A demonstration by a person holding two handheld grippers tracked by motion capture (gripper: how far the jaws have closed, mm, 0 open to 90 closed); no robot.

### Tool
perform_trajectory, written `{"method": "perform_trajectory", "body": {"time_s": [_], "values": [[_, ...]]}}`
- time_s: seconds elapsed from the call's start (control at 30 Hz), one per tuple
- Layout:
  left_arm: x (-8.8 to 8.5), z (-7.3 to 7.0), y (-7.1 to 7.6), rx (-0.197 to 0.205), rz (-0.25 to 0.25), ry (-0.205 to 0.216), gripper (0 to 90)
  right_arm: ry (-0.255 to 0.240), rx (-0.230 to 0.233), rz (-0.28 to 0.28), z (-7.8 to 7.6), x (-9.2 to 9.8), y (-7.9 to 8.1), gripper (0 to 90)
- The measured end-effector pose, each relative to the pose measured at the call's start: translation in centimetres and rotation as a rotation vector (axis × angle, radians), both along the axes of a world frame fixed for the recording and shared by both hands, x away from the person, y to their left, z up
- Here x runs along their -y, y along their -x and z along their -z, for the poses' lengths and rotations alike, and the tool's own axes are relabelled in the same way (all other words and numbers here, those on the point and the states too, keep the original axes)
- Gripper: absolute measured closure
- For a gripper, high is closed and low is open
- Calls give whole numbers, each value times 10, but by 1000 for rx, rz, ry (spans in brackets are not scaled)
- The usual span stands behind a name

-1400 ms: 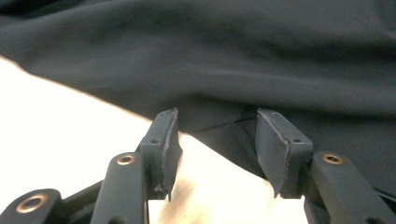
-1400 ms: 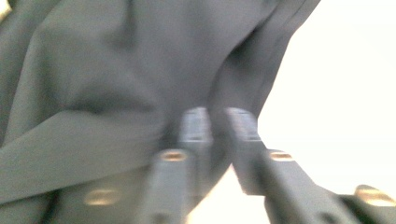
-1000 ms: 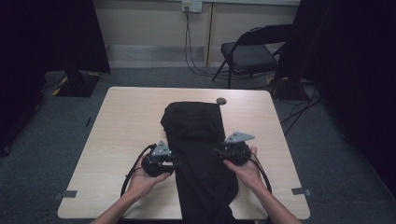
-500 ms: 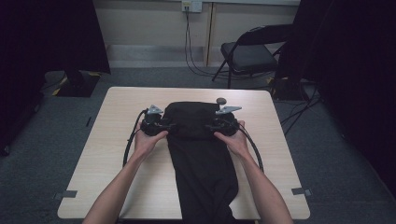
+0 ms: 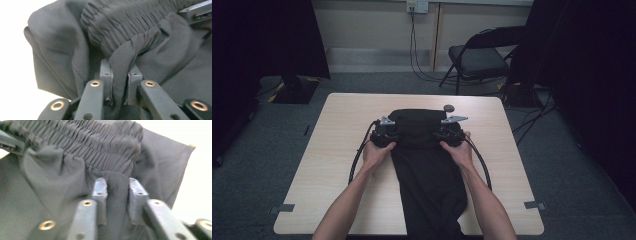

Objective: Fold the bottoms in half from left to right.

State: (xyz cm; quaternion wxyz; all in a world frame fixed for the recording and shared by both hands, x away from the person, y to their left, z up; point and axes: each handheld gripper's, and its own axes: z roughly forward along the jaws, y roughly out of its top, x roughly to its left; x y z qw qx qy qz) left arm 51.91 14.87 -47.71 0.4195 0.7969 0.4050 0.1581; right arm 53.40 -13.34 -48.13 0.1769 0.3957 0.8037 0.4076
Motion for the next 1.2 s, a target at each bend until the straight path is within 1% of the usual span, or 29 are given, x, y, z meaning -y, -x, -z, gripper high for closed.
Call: {"method": "perform_trajectory", "body": {"time_s": [0.03,0.07,0.1,0.13,0.17,0.23,0.27,0.3,0.33,0.37,0.47,0.5,0.57,0.63,0.67,0.73,0.8,0.83,0.87,0.9,0.93,0.97,1.0,1.03,1.07,1.1,1.13,1.17,1.2], "values": [[-1,-6,0,4,9,12,808,-17,4,-2,-5,2,0,758],[0,-15,0,21,20,18,810,-30,15,-1,-10,3,0,788],[0,-20,0,32,20,27,811,-62,22,7,-17,3,0,804],[-1,-30,1,49,24,36,811,-75,27,4,-22,4,-1,807],[-2,-37,1,62,24,55,811,-85,43,4,-30,4,0,811],[-4,-55,3,92,29,76,812,-108,51,-7,-44,7,-1,818],[-4,-67,6,109,35,90,811,-125,71,-4,-53,9,0,821],[-4,-74,8,124,41,90,812,-157,85,2,-64,12,2,825],[-2,-83,12,139,50,95,812,-172,86,-2,-70,14,3,826],[-2,-93,16,159,59,99,811,-178,104,-8,-79,16,5,827],[1,-121,31,214,88,140,812,-216,143,-20,-104,23,13,830],[2,-126,35,222,96,151,811,-229,163,-26,-115,25,18,831],[4,-140,47,250,112,163,810,-242,199,-33,-130,28,27,833],[6,-151,63,271,139,179,810,-253,227,-50,-145,33,38,833],[8,-157,75,287,151,176,810,-260,243,-59,-151,35,45,833],[8,-162,92,285,185,194,809,-277,267,-88,-163,41,60,834],[9,-160,111,276,198,200,809,-273,281,-115,-167,45,75,834],[11,-155,121,263,222,200,808,-274,275,-129,-166,47,83,834],[12,-146,134,243,221,185,808,-266,269,-141,-164,48,93,834],[13,-138,140,219,224,188,808,-257,257,-157,-158,50,104,834],[15,-124,148,168,241,184,808,-247,242,-164,-153,50,110,834],[15,-115,153,149,239,182,808,-234,218,-175,-144,52,120,834],[15,-102,158,123,244,186,809,-236,198,-181,-136,54,126,834],[16,-87,163,73,264,184,809,-226,162,-185,-126,56,133,835],[16,-69,169,41,276,154,808,-200,132,-186,-114,58,140,835],[16,-58,173,14,288,145,808,-183,87,-196,-98,60,149,835],[17,-42,177,-41,311,120,807,-161,64,-203,-89,60,155,835],[18,-34,178,-66,321,97,807,-143,24,-213,-73,61,165,835],[20,-23,179,-108,340,71,806,-141,-11,-217,-64,61,169,835]]}}
